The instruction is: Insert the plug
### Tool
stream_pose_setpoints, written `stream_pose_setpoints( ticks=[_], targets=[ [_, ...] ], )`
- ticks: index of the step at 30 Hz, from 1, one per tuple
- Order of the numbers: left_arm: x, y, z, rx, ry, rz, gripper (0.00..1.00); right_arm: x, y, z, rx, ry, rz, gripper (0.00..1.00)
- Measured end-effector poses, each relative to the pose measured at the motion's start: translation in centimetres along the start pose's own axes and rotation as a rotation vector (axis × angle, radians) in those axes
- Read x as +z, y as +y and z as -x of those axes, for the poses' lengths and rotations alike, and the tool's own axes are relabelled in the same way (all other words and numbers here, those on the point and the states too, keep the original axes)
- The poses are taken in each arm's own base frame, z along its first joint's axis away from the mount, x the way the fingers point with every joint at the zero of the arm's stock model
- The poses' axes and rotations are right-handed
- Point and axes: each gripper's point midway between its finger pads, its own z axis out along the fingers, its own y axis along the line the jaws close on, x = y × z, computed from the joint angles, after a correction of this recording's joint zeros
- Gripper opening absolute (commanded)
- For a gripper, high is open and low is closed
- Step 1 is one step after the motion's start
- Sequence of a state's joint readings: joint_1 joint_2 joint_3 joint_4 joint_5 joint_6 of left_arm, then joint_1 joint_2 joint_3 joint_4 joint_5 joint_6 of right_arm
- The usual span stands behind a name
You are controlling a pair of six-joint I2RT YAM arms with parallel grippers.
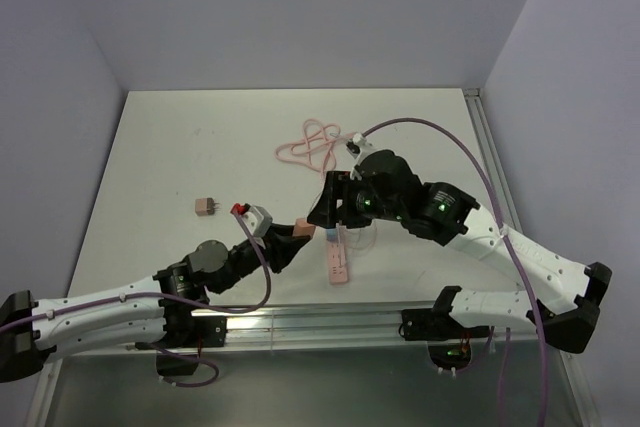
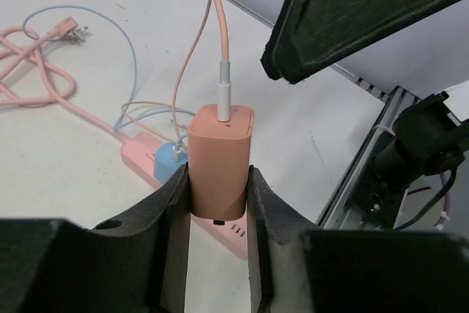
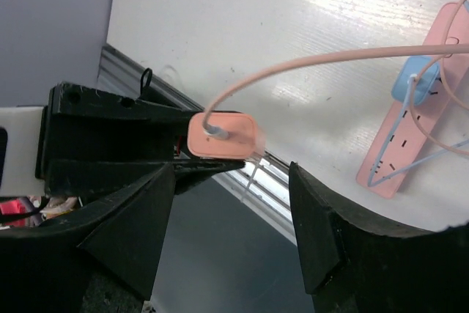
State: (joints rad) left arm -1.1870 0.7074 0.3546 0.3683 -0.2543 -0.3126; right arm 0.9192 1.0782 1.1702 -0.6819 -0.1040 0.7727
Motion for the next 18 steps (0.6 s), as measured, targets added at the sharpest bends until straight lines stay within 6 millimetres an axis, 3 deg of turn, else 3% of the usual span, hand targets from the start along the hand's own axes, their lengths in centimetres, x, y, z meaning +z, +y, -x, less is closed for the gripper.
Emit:
stream_pose_setpoints(
  ticks=[7,18],
  targets=[
    [0.5,-0.1,0.3,0.069,-0.01,0.0,0.0,1.2,0.8,-0.1,-0.025,0.018,-0.058,0.7],
    [0.9,-0.3,0.7,0.105,-0.014,0.001,0.0,3.0,-0.2,-1.5,-0.069,0.068,-0.147,0.7]
  ],
)
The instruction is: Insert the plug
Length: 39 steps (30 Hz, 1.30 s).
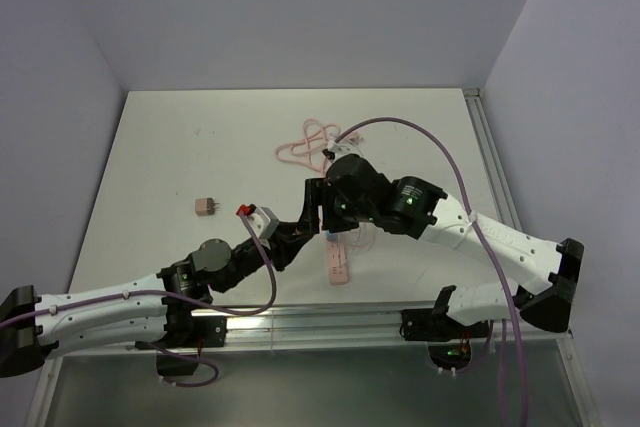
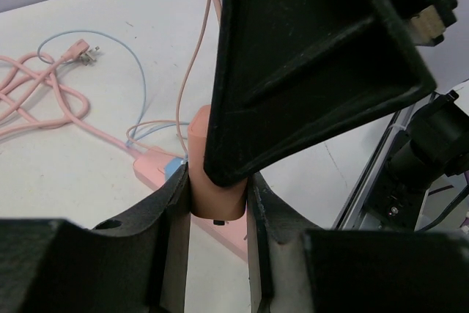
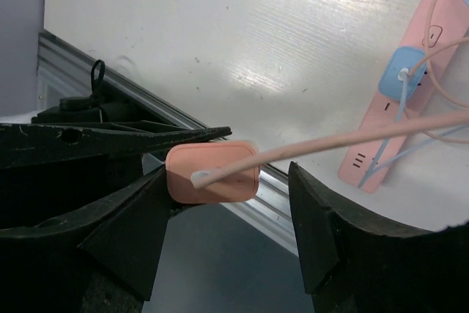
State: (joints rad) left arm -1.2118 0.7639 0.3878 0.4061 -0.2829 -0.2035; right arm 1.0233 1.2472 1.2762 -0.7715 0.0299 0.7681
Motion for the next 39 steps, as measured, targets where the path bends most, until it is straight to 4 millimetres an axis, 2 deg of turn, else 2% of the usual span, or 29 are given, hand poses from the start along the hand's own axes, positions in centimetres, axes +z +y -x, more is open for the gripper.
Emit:
stream_pose_setpoints(
  ticks=[4,6,7,8,10,11,12,14,17,23,27,31,35,39],
  targets=[
    [-0.1,-0.1,-0.2,0.005,0.009,-0.004,0.0,0.4,0.0,-0.2,-0.01,0.012,-0.004,0.63],
    [-0.1,-0.2,-0.3,0.006,0.01,-0.008,0.0,0.6,0.1,-0.2,-0.013,0.017,-0.002,0.39],
    [-0.1,-0.2,-0.4,0.008,0.016,-0.009,0.0,0.7,0.3,-0.2,-0.023,0.019,0.007,0.0],
    [-0.2,-0.2,-0.6,0.009,0.023,-0.009,0.06,0.8,0.3,-0.3,-0.027,0.024,0.006,0.0],
    [-0.2,-0.1,-0.7,0.005,0.03,-0.001,0.24,0.9,0.4,-0.4,-0.031,0.027,0.008,0.0],
    [-0.2,0.0,-0.7,-0.005,0.034,0.006,0.42,0.9,0.4,-0.4,-0.031,0.026,0.009,0.0],
    [-0.2,0.0,-0.6,-0.013,0.038,0.014,0.54,1.0,0.4,-0.3,-0.032,0.022,0.012,0.0],
    [-0.4,0.5,-0.5,-0.047,0.043,0.052,0.93,1.3,0.0,-0.4,-0.032,0.011,0.006,0.0],
    [-1.2,1.4,-0.1,-0.15,0.034,0.118,0.96,2.1,-1.4,-1.1,-0.035,0.013,-0.038,0.0],
    [-3.9,2.7,-0.1,-0.427,0.017,0.219,0.93,4.2,-4.7,-2.6,-0.06,-0.014,-0.147,0.0],
    [-5.4,3.0,-0.2,-0.575,0.012,0.244,0.9,5.2,-5.5,-3.5,-0.104,-0.033,-0.199,0.0],
    [-6.1,3.2,-1.3,-0.642,0.052,0.278,0.9,6.7,-5.8,-4.9,-0.14,-0.033,-0.236,0.0],
    [-6.4,3.4,-2.5,-0.672,0.09,0.31,0.89,8.2,-7.3,-6.6,-0.168,-0.012,-0.309,0.0],
    [-6.4,3.4,-2.9,-0.691,0.104,0.323,0.89,8.7,-8.4,-6.8,-0.181,-0.025,-0.375,0.0]
  ],
)
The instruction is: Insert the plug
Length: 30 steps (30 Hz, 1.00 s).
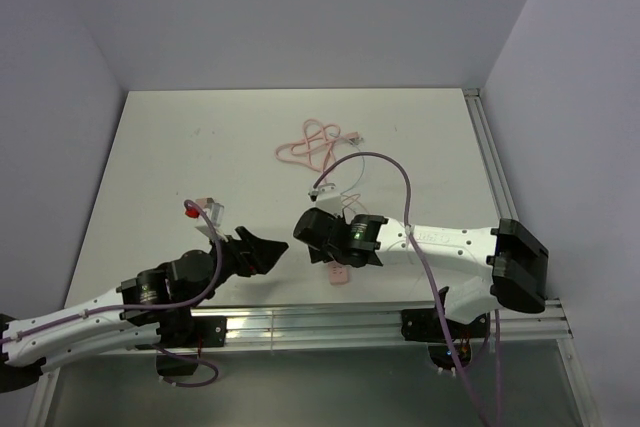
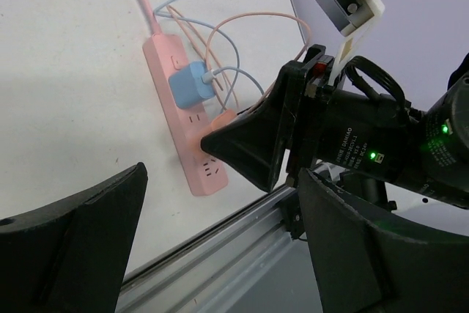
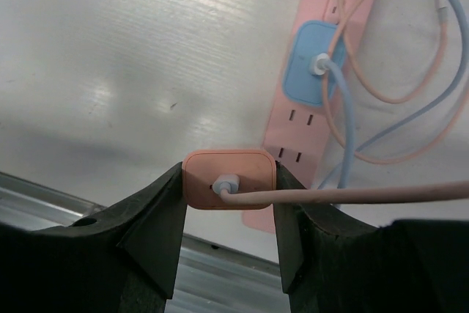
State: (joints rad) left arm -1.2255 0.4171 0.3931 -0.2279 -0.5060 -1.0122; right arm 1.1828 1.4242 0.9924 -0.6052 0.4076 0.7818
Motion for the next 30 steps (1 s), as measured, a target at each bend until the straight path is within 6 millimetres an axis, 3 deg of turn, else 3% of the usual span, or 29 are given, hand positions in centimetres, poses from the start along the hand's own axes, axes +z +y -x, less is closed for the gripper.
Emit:
stream_pose_setpoints(
  ticks=[6,12,30],
  targets=[
    [0.2,0.3,-0.4,0.003,0.012,0.016,0.89,0.4,-1.9,0.2,-0.014,-0.036,-0.104,0.0],
    [0.4,0.4,-0.6,-0.002,0.018,0.024,0.89,1.7,-3.7,-0.8,-0.054,-0.018,-0.214,0.0],
    [0.1,0.3,-0.4,-0.019,0.014,0.016,0.88,2.8,-4.2,0.5,-0.007,-0.095,-0.197,0.0]
  ],
)
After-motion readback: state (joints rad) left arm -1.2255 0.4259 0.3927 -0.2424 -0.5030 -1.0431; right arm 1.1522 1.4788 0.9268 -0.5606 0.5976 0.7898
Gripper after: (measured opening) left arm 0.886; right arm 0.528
